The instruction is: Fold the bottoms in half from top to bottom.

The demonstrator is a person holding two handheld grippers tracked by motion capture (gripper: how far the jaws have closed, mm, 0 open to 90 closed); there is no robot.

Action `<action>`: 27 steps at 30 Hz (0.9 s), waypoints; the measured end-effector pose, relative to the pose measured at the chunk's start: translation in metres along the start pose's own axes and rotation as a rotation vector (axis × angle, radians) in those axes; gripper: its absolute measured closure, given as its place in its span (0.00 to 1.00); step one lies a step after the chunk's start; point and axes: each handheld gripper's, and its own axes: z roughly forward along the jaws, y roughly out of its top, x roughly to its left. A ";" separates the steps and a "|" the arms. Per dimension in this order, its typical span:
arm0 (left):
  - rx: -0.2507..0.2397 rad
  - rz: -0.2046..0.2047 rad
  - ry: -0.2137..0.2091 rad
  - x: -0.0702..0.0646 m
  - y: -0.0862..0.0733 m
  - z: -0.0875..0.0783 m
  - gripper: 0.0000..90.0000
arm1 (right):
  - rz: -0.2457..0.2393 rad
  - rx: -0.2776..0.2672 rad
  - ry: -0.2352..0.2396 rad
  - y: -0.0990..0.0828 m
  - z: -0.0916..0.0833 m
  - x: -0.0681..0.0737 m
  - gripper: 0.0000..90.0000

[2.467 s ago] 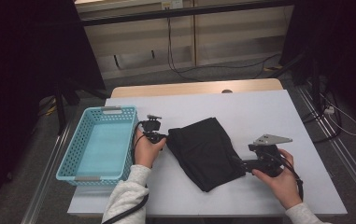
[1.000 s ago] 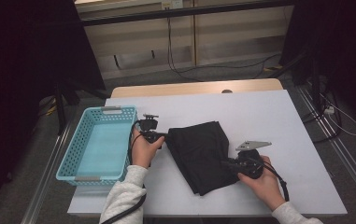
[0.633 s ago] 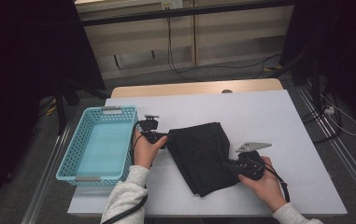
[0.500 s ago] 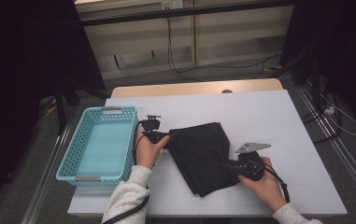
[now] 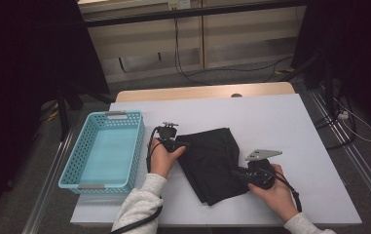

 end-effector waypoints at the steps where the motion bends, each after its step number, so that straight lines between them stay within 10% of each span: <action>1: 0.010 0.016 0.020 -0.002 0.000 0.000 0.27 | 0.000 0.000 -0.002 0.000 0.000 0.000 0.84; 15: 0.132 -0.066 -0.030 -0.005 0.011 -0.006 0.82 | -0.005 -0.002 -0.019 0.000 0.001 0.002 0.84; 27: 0.179 -0.111 -0.043 -0.007 0.026 -0.014 0.91 | 0.003 -0.032 -0.078 0.003 -0.005 0.001 0.85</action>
